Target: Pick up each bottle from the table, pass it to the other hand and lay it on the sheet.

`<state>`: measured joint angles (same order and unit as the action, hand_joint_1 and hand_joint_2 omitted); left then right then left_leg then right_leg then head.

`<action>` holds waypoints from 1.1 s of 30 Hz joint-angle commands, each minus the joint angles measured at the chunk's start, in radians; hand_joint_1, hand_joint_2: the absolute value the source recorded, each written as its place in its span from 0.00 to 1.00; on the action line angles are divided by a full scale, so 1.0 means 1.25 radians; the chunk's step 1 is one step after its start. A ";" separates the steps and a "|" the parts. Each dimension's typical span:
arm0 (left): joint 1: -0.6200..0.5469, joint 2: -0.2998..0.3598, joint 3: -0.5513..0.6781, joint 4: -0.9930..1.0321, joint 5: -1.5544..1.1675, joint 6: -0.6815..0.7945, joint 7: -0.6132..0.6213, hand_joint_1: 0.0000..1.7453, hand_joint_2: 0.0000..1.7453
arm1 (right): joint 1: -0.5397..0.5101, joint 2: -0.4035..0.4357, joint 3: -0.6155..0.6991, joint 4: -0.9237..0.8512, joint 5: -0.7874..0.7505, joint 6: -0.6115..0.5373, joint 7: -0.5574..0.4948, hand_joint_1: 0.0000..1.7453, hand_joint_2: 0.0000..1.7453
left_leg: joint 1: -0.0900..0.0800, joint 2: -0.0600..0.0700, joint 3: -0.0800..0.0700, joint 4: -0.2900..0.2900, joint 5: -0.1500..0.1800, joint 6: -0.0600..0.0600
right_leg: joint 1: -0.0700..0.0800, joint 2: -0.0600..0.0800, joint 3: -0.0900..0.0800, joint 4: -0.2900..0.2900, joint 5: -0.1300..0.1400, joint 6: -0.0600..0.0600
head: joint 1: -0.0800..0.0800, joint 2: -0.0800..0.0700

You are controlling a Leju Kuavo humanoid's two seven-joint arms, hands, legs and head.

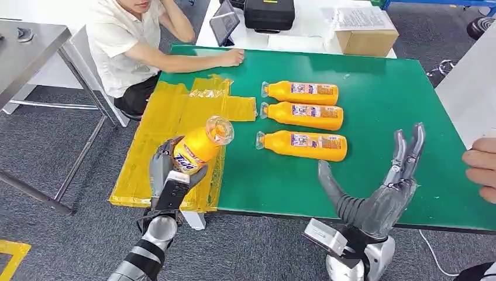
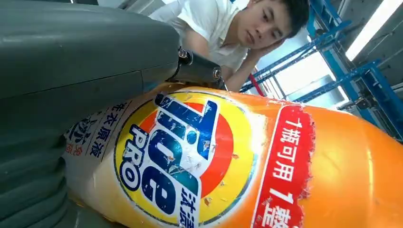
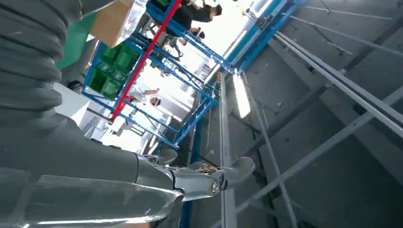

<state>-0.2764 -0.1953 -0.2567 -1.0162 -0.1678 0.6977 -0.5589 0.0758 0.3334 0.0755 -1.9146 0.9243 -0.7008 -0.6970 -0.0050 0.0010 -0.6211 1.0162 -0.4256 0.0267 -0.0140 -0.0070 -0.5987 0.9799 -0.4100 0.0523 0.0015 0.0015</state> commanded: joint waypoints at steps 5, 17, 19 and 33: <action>-0.045 -0.002 0.053 0.072 -0.182 0.000 0.046 1.00 1.00 | -0.008 0.002 -0.020 -0.001 -0.016 0.002 -0.001 0.00 1.00 | 0.001 0.000 0.004 -0.001 -0.002 -0.002 | 0.001 0.000 0.005 -0.001 -0.002 -0.002 | 0.000 0.000; -0.213 0.052 0.012 0.334 -0.519 -0.159 0.305 1.00 1.00 | -0.001 -0.034 0.089 0.162 -0.183 0.002 -0.001 0.00 1.00 | 0.001 0.000 0.005 -0.002 -0.001 -0.002 | 0.001 0.001 0.005 -0.001 -0.001 -0.002 | 0.000 0.000; -0.224 0.054 0.009 0.352 -0.519 -0.188 0.315 1.00 1.00 | -0.002 -0.034 0.098 0.169 -0.190 0.002 -0.001 0.00 1.00 | 0.002 -0.001 0.006 -0.002 -0.001 -0.002 | 0.002 0.000 0.006 -0.002 -0.001 -0.002 | 0.000 0.000; -0.284 0.082 -0.026 0.506 -0.517 -0.452 0.376 0.00 1.00 | -0.023 -0.073 0.123 0.292 -0.330 0.002 -0.001 0.00 1.00 | 0.001 0.003 0.007 -0.002 -0.001 -0.002 | 0.001 0.004 0.007 -0.001 0.000 -0.002 | 0.000 0.000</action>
<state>-0.6100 -0.1331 -0.2682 -0.5211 -0.8362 0.1827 -0.0828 0.0836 0.2941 0.2098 -1.6666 0.5485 -0.6996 -0.6973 -0.0047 -0.0003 -0.6177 1.0159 -0.4253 0.0265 -0.0137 -0.0073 -0.5944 0.9806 -0.4102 0.0520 0.0015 0.0015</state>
